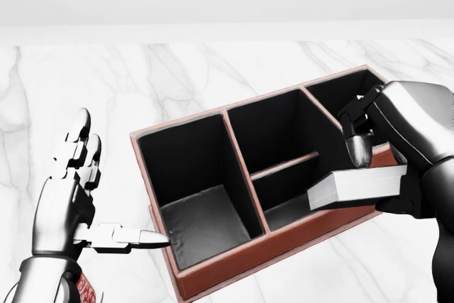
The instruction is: Pick up the book and place it in the back compartment of the caddy.
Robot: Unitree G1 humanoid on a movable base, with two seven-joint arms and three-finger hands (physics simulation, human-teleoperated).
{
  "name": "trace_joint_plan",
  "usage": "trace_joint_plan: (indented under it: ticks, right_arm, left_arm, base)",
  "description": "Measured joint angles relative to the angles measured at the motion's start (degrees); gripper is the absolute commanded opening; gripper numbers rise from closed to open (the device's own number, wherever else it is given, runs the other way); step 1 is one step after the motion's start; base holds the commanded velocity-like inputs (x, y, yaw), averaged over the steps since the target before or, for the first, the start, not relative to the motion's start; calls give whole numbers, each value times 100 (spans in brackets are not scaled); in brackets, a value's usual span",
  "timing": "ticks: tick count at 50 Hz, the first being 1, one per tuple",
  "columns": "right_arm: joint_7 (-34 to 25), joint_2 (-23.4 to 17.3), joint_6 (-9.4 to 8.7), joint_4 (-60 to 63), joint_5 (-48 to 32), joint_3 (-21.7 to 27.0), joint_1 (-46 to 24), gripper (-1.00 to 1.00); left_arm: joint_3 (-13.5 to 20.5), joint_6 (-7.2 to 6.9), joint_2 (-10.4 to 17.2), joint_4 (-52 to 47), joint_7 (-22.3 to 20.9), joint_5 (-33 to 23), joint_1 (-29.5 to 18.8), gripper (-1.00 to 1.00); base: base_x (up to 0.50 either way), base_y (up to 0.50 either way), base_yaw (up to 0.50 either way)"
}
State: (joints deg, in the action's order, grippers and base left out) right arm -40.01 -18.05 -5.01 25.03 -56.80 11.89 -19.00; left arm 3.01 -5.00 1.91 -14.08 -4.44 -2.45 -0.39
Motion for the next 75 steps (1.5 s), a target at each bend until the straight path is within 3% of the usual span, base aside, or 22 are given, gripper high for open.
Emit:
trace_joint_plan:
  ticks: [33,75]
  right_arm:
    - [0,233,0,-252,-233,-408,-411,-100]
    - [0,262,0,-1096,-72,-576,-780,-100]
  left_arm:
    - [-5,0,-1,16,5,-5,-10,100]
    - [-10,0,-1,80,16,-5,-18,100]
  base:
    - [0,0,0]
    - [0,0,0]
